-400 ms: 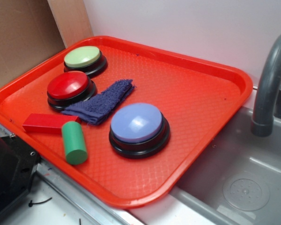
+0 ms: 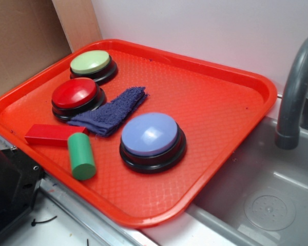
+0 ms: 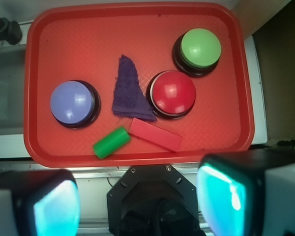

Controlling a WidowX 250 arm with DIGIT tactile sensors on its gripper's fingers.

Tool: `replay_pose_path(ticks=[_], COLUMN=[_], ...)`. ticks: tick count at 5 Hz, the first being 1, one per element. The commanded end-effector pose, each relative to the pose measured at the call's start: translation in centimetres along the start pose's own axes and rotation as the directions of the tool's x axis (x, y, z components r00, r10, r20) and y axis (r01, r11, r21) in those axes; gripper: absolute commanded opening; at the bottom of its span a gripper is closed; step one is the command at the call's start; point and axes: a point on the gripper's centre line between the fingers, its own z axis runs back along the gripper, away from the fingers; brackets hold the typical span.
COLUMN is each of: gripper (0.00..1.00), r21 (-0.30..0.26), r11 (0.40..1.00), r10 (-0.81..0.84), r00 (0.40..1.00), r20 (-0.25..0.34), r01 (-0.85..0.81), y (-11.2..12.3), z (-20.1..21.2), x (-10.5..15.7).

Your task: Push the green button.

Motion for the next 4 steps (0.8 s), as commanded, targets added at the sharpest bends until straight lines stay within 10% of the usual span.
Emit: replay_pose_path(ticks=[1, 4], gripper=[1.00, 1.00], r21=[0.022, 0.114], r11=[0.978, 0.974], r10=[0.205, 0.178], r00=[0.974, 0.975], r20=[0.095, 0.136], r01=[-0.208, -0.194], y=[7.6, 11.9], z=[-4.9, -14.1], x=[7.7, 12.2])
